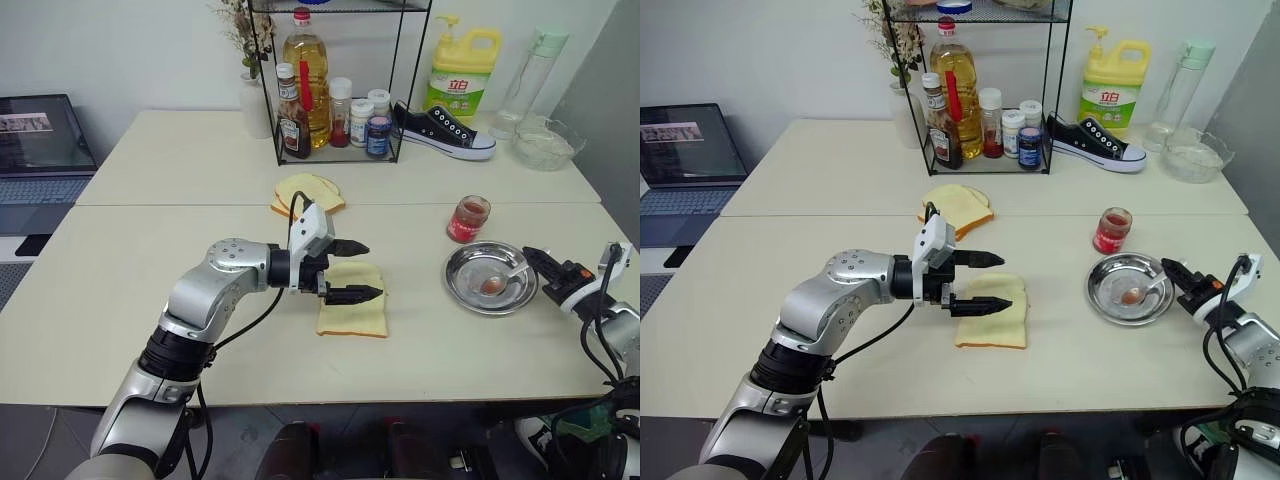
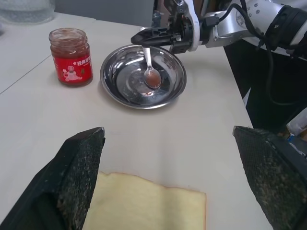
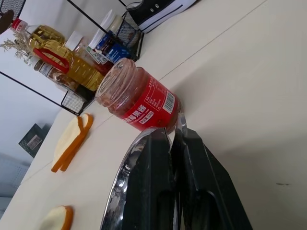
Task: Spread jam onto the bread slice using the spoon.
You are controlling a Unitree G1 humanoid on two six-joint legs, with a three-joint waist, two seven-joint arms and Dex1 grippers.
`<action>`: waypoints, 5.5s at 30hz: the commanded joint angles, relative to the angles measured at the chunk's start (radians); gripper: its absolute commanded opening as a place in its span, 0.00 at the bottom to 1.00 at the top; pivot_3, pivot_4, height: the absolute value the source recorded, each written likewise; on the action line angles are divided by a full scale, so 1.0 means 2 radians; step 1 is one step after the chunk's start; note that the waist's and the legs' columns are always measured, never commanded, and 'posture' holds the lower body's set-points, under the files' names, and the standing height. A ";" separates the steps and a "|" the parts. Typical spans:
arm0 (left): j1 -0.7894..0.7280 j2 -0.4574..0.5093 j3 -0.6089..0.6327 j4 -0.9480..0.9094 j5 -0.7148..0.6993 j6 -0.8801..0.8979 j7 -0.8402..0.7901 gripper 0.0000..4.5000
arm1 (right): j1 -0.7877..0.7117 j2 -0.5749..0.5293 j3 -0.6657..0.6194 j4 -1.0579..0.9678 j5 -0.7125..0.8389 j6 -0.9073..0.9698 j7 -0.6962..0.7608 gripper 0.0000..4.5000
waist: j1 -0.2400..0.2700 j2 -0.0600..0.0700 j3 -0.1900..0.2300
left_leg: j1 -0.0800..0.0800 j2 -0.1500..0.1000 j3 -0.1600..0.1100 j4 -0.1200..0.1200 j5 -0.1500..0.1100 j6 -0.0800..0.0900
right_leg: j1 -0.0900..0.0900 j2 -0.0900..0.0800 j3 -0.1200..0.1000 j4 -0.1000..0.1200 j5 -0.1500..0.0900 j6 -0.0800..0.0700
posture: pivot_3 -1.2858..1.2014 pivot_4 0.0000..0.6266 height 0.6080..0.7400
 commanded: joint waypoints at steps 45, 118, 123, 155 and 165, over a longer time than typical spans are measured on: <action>0.004 0.021 0.025 -0.022 -0.009 -0.003 0.000 1.00 | 0.000 0.017 -0.033 -0.015 0.019 0.007 -0.035 0.00 | 0.002 -0.001 0.000 | 0.000 0.000 0.000 0.000 0.000 0.000 | 0.000 0.000 0.000 0.000 0.000 0.000 | 0.52 0.24 1.00; -0.039 0.025 0.067 -0.055 -0.030 0.026 0.053 1.00 | -0.233 0.054 0.142 0.037 -0.246 -0.248 -0.145 0.00 | -0.009 0.002 0.002 | -0.002 0.000 0.001 -0.001 0.000 0.000 | -0.003 0.000 0.001 0.000 0.000 0.000 | 0.52 0.24 1.00; -0.035 0.028 0.067 -0.057 -0.030 0.027 0.051 1.00 | -0.244 0.059 0.106 0.058 -0.221 -0.228 -0.167 0.00 | -0.009 0.002 0.002 | -0.002 0.000 0.001 -0.001 0.000 0.000 | -0.003 0.000 0.001 0.000 0.000 0.000 | 0.52 0.24 1.00; -0.039 0.025 0.065 -0.051 -0.029 0.026 0.049 1.00 | -0.264 0.069 0.048 0.020 -0.137 -0.154 -0.207 0.00 | -0.010 0.002 0.002 | -0.002 0.000 0.001 -0.001 0.000 0.000 | -0.003 0.000 0.001 0.000 0.000 0.000 | 0.52 0.24 1.00; -0.037 0.028 0.067 -0.052 -0.030 0.028 0.046 1.00 | -0.272 0.081 -0.002 0.016 -0.080 -0.121 -0.250 0.00 | -0.010 0.002 0.002 | -0.002 0.000 0.001 -0.001 0.000 0.000 | -0.003 0.000 0.001 0.000 0.000 0.000 | 0.52 0.24 1.00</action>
